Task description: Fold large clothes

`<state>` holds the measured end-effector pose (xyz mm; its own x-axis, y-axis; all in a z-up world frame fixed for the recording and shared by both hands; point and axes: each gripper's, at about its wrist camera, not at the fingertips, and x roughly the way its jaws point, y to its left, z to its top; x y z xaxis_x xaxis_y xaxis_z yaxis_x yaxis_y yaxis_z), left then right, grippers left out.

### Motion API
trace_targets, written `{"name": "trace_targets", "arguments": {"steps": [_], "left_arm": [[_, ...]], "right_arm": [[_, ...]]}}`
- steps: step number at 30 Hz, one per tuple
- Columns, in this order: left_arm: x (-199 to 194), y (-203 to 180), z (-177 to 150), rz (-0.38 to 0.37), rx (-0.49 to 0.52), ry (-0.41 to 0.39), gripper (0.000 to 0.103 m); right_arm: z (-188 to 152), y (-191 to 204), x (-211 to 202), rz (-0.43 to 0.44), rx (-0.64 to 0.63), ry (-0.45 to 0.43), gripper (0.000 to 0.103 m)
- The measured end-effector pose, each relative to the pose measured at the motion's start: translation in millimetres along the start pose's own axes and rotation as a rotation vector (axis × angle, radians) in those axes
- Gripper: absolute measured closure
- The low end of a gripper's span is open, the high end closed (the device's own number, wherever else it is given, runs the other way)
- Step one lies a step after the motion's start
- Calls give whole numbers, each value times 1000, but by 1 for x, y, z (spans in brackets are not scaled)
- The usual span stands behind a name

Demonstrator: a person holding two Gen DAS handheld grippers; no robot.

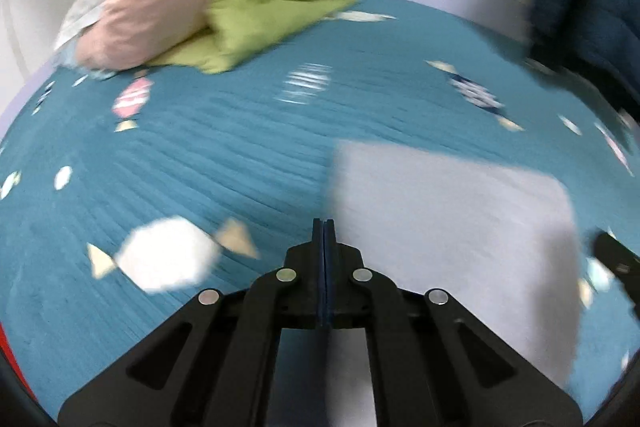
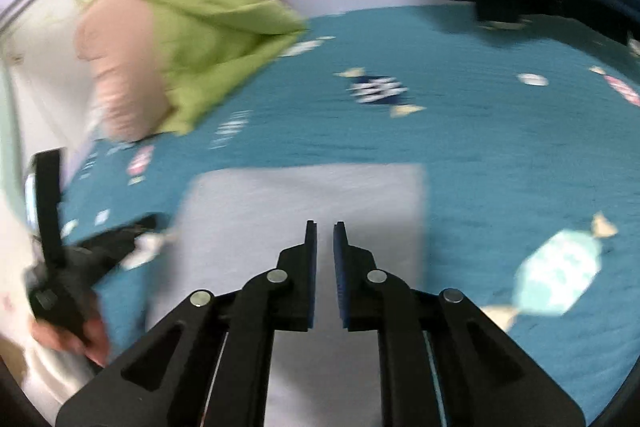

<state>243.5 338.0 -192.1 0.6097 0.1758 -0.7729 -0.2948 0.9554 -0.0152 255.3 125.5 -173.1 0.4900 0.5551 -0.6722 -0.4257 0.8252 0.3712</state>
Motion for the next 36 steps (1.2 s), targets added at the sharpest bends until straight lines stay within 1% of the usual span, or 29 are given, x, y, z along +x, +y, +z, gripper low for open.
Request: {"name": "trace_targets", "arguments": {"steps": [1, 2, 3, 4, 5, 6, 7, 9, 10, 11, 13, 14, 15, 16, 17, 18, 19, 21, 22, 23, 24, 26, 27, 29, 30, 31, 33, 34, 36], "left_arm": [[-3, -13, -8, -24, 23, 3, 100], [-6, -24, -18, -51, 41, 13, 100], [-5, -35, -29, -52, 69, 24, 101], [-2, -41, -39, -9, 97, 20, 101], [1, -43, -46, 15, 110, 13, 101], [4, -40, -53, 19, 112, 3, 101], [4, -36, -55, 21, 112, -2, 101], [-2, -24, -59, 22, 119, -4, 101], [-7, -19, -60, 10, 131, -8, 101], [-10, -14, -62, 19, 138, -12, 101], [-17, -10, -65, 77, 175, -16, 101], [-18, -8, -67, 133, 181, -20, 100], [-15, 2, -66, 204, 164, 6, 100], [-14, 11, -67, 183, 127, 26, 100], [-15, 22, -69, 153, 78, 38, 100], [-22, 31, -71, 141, 34, 31, 100], [-29, 34, -73, 139, 20, 13, 101], [-43, 30, -77, 135, 25, -12, 101], [-47, 27, -78, 130, 26, -21, 100], [-52, 21, -80, 115, 24, -28, 100], [-57, 13, -82, 80, 10, -31, 100], [-60, 2, -85, 36, -5, -31, 100], [-60, -8, -90, 15, -1, -25, 100], [-53, -23, -100, 4, 21, -5, 100], [-48, -29, -106, -1, 27, 15, 101], [-44, -31, -112, 2, 29, 22, 101], [-36, -32, -126, 3, 52, 7, 101], [-35, -33, -132, 7, 84, -6, 101], [-39, -35, -137, 14, 134, -7, 101]], "right_arm": [[-8, 10, 4, 55, 7, 36, 86], [-14, 15, 7, 76, -1, 61, 86], [-23, 18, 10, 87, -19, 90, 86], [-29, 18, 12, 90, -29, 110, 85], [-39, 14, 15, 76, -39, 139, 85], [-45, 9, 16, 45, -48, 158, 85], [-54, -2, 15, 13, -68, 171, 91], [-61, -18, 3, 8, -97, 155, 103], [-62, -27, -6, 8, -96, 151, 103], [-62, -32, -11, -27, -100, 147, 103], [-64, -40, -23, -92, -114, 131, 103], [-66, -43, -26, -130, -108, 134, 103], [-66, -47, -28, -181, -98, 136, 96], [-66, -50, -34, -181, -79, 126, 96], [-65, -52, -39, -161, -65, 115, 96], [-63, -51, -44, -157, -60, 102, 96], [-61, -48, -49, -148, -60, 82, 96], [-58, -39, -54, -113, -49, 63, 96], [-56, -29, -53, -74, -40, 63, 96], [-55, -23, -51, -56, -41, 67, 96], [-55, -11, -46, -35, -51, 74, 96], [-60, 5, -39, -10, -71, 92, 96], [-62, 10, -33, -1, -77, 105, 96], [-74, 17, -20, -2, -90, 145, 96], [-83, 16, -11, -6, -91, 181, 96], [-90, 14, -9, -8, -90, 196, 96], [-100, 6, -11, 3, -127, 172, 99], [-103, 3, -16, 7, -138, 175, 99], [-106, -7, -26, 24, -125, 179, 101]]}}
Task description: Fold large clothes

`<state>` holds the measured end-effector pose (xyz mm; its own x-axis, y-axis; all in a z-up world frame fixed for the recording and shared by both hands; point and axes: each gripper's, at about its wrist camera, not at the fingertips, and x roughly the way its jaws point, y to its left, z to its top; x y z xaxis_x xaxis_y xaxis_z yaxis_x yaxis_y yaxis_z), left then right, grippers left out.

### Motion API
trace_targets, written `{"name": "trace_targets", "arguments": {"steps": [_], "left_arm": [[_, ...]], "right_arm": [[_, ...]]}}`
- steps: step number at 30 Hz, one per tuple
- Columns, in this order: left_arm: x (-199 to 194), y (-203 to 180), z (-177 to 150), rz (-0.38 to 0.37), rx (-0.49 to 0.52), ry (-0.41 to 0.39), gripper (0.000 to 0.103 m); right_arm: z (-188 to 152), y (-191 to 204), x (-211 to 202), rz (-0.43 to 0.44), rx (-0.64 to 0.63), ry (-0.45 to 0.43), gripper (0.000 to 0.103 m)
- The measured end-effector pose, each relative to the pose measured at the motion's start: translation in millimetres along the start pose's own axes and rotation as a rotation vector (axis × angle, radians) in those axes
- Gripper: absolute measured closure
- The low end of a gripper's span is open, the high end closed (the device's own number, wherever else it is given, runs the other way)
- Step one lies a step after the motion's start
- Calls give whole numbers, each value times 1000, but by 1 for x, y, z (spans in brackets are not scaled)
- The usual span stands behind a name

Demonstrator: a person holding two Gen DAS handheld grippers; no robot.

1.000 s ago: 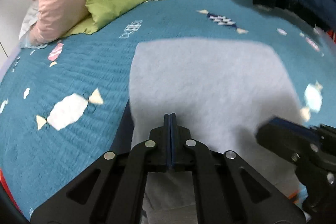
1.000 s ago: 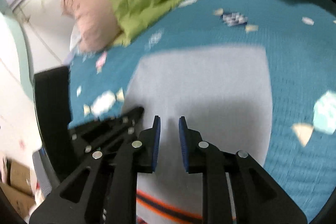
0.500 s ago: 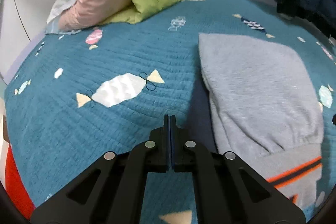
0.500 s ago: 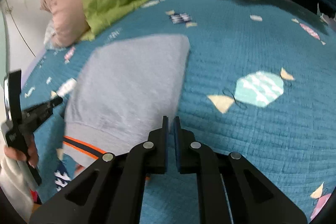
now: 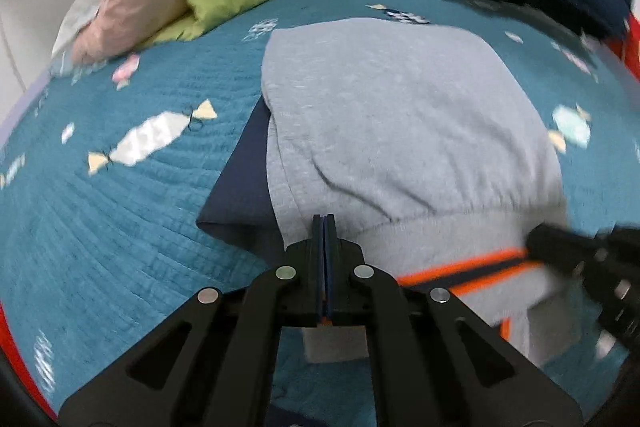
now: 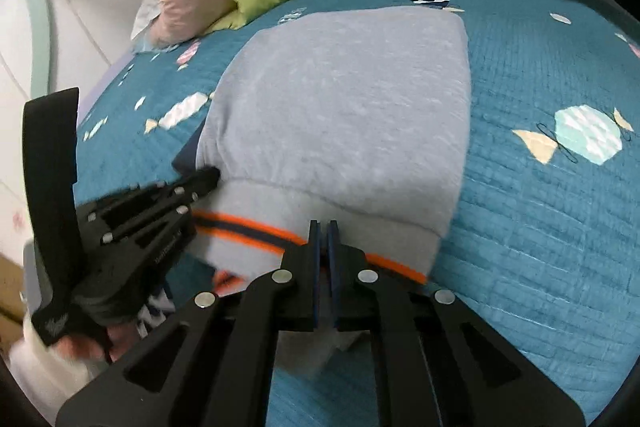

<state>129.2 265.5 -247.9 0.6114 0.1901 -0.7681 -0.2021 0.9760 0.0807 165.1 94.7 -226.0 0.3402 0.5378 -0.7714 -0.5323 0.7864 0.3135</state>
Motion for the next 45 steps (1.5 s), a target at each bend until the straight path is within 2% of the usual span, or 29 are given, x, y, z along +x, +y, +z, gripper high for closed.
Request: {"name": "trace_targets", "arguments": {"steps": [2, 5, 8, 10, 12, 14, 15, 16, 18, 19, 20, 21, 23, 25, 27, 29, 30, 35, 38, 40, 42, 45], "left_arm": [[-3, 1, -5, -7, 15, 11, 101], [-6, 3, -14, 22, 46, 14, 101], [-13, 9, -15, 77, 33, 48, 100], [-20, 15, -10, 54, -10, 45, 100], [-30, 15, -4, 31, -37, 18, 100], [-31, 11, 2, 33, -38, 8, 100], [-30, 10, 4, 31, -43, 11, 100], [-27, 9, 6, 30, -48, 17, 100], [-24, 8, 8, 31, -56, 29, 100], [-24, 7, 8, 32, -55, 27, 100], [-25, 7, 8, 31, -54, 24, 100], [-26, 6, 8, 26, -51, 23, 100], [-26, 3, 4, 24, -38, 22, 100], [-21, 0, 0, 52, -23, 43, 100], [-21, 2, -3, 42, -46, 52, 100], [-24, 4, -5, 35, -57, 53, 100], [-26, 5, -5, 41, -51, 47, 100], [-28, 11, -3, 50, -77, 40, 100], [-27, 13, -4, 52, -93, 47, 100], [-28, 14, -4, 44, -99, 50, 100], [-34, 14, -3, 31, -100, 39, 100], [-40, 11, -2, 42, -86, 24, 100]], "right_arm": [[-3, -7, -6, 19, 27, 5, 102], [-10, -8, -20, -6, 6, 9, 102], [-7, -8, -33, -10, 36, 18, 95], [0, -4, -43, 42, 54, -19, 95], [9, 4, -41, 112, 69, -20, 95], [15, 12, -19, 192, 81, 51, 95], [14, 15, 1, 172, 76, 126, 96], [8, 17, 16, 129, 66, 163, 96], [-3, 20, 12, 105, 52, 142, 97], [-8, 21, 11, 120, 53, 184, 98], [-19, 22, 15, 144, 65, 272, 99], [-33, 23, 18, 99, 48, 312, 102], [-47, 27, 13, 62, -37, 228, 103], [-50, 25, 14, 59, 10, 176, 103], [-45, 23, 13, 54, 73, 139, 103], [-33, 32, 3, -20, 23, 35, 103], [-26, 32, 4, -33, 8, 22, 103], [-8, 11, 29, 6, 117, 38, 103], [-12, 20, 29, -45, 55, 9, 103], [-17, 24, 19, -69, 26, 36, 103], [-22, 29, 7, -46, -9, 58, 97], [-24, 34, -18, -15, -24, 37, 97]]}}
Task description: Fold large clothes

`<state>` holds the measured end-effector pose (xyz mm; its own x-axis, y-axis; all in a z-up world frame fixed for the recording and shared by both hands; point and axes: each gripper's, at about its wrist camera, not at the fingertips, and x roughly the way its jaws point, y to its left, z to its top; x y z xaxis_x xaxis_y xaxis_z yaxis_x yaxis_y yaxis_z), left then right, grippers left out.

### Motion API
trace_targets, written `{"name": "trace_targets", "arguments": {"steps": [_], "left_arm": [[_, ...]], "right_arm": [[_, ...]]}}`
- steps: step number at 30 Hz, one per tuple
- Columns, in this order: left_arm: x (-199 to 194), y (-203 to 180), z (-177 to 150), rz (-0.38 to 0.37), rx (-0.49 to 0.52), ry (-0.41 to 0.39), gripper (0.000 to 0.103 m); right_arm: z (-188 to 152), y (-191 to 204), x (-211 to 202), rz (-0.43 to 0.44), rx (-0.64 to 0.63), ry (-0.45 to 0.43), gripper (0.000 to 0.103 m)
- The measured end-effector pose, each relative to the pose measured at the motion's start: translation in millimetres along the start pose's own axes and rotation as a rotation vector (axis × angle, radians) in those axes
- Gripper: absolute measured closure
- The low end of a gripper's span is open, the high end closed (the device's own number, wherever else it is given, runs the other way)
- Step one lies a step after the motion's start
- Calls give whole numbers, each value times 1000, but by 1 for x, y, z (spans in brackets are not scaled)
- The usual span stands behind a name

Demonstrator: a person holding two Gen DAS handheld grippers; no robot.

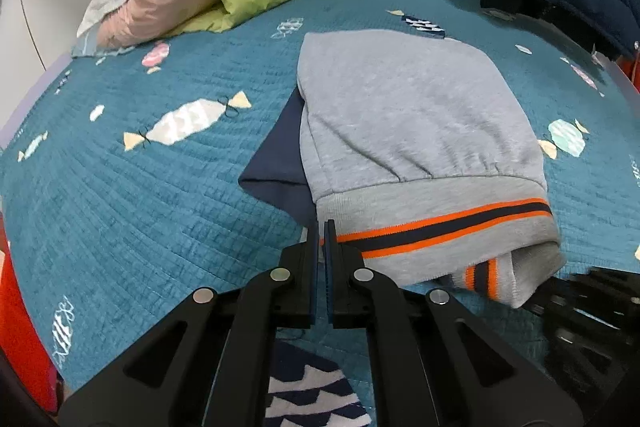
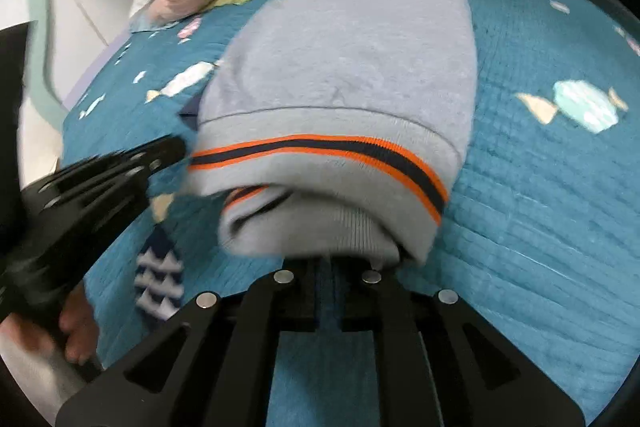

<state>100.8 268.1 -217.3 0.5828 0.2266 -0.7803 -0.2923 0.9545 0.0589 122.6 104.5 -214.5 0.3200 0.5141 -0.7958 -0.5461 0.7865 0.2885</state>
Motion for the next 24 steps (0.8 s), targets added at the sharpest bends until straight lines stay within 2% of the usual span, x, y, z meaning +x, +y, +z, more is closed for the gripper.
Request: {"name": "trace_targets", "arguments": {"steps": [4, 8, 10, 15, 18, 19, 20, 21, 23, 24], "left_arm": [[-4, -1, 1, -3, -3, -9, 100], [-4, 2, 3, 4, -11, -11, 100], [-3, 5, 3, 1, -18, -7, 100], [-2, 13, 1, 12, -24, -3, 100], [-1, 17, 0, 15, -30, 0, 100], [-1, 18, 0, 16, -34, -1, 100], [-2, 19, 1, 18, -38, -3, 100], [-3, 21, 1, 19, -39, -8, 100], [-5, 23, 0, 22, -40, -16, 100], [-6, 24, 0, 24, -41, -19, 100]], "right_arm": [[5, 3, -22, 71, 44, -53, 97], [9, -2, 8, 76, 93, 4, 98], [10, -5, 25, 75, 137, 19, 103], [28, -4, 23, 12, 166, -102, 103], [39, -1, 32, 11, 144, 3, 102], [36, -4, 32, 37, 154, 69, 100], [32, -9, 28, 79, 185, 89, 100], [25, -16, 23, 132, 234, 112, 96], [16, -26, 13, 186, 297, 129, 87], [13, -29, 8, 191, 309, 120, 77]]}}
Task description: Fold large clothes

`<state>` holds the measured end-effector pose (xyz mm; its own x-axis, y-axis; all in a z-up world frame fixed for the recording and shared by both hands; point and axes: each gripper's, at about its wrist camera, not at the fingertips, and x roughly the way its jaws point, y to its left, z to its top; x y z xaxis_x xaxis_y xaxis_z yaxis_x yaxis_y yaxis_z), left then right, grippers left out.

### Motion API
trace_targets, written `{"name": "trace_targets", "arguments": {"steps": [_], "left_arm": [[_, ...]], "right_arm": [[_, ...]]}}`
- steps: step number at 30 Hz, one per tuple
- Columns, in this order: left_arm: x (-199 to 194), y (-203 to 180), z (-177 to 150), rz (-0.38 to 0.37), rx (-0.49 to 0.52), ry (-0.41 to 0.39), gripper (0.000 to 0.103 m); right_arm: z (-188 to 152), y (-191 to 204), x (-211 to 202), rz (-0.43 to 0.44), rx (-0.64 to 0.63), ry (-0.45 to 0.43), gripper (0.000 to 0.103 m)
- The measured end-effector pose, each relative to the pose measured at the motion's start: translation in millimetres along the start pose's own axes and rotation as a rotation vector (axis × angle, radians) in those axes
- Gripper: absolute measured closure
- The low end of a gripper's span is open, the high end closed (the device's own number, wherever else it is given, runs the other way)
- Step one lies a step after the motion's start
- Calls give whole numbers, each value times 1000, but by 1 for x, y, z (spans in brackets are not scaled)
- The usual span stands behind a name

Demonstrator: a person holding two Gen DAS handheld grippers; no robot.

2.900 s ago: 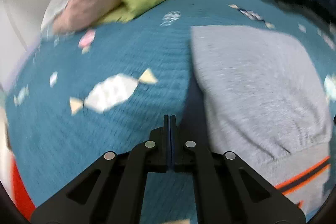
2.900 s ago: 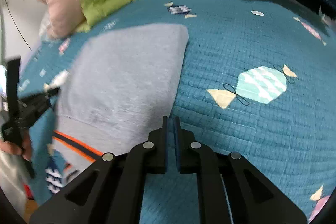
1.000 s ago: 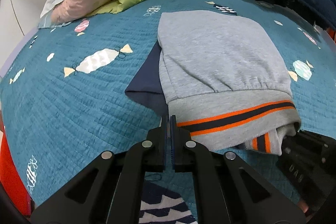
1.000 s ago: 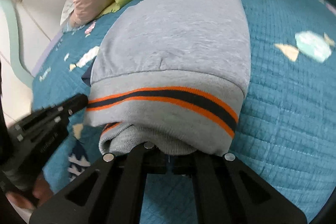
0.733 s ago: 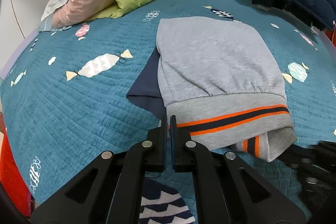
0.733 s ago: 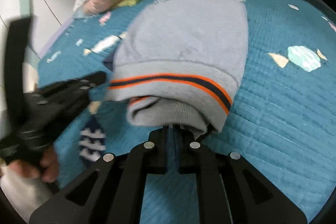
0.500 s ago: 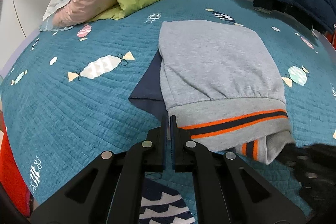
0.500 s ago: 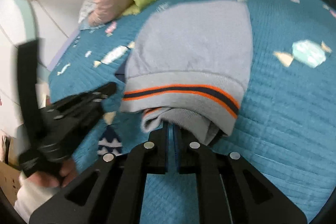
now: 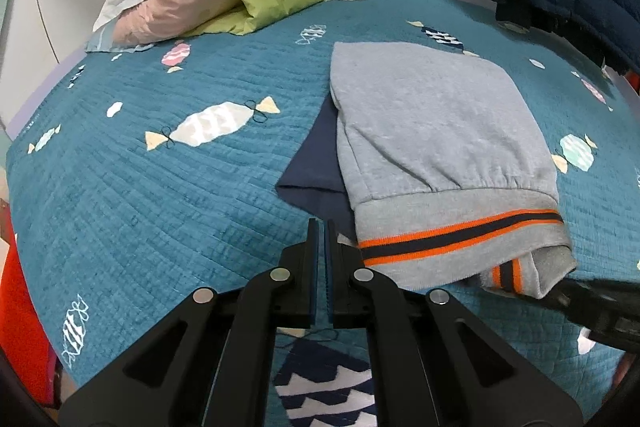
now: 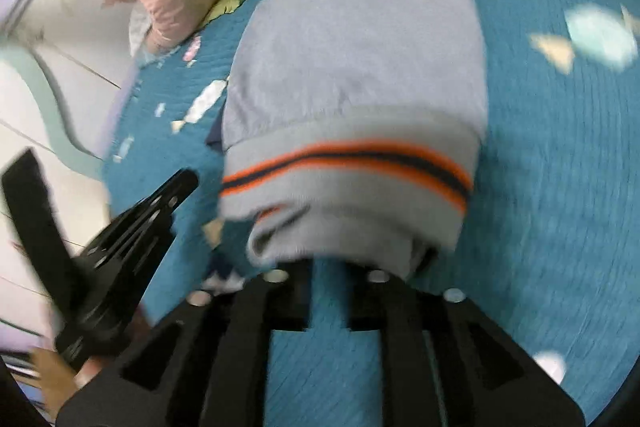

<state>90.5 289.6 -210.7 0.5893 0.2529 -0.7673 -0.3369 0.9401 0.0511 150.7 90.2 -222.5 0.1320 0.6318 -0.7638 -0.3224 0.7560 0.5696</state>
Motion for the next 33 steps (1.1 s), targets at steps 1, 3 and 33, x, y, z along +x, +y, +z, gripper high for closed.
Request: {"name": "trace_targets", "arguments": {"steps": [1, 3, 33], "left_arm": [[0, 1, 0, 0, 0, -1, 99], [-2, 3, 0, 12, -2, -7, 99], [-9, -5, -1, -17, 2, -42, 87]], "right_arm": [[-3, -2, -6, 12, 1, -11, 72], [-7, -4, -10, 15, -3, -21, 72], [-7, 38, 23, -276, -233, -202, 88]]}}
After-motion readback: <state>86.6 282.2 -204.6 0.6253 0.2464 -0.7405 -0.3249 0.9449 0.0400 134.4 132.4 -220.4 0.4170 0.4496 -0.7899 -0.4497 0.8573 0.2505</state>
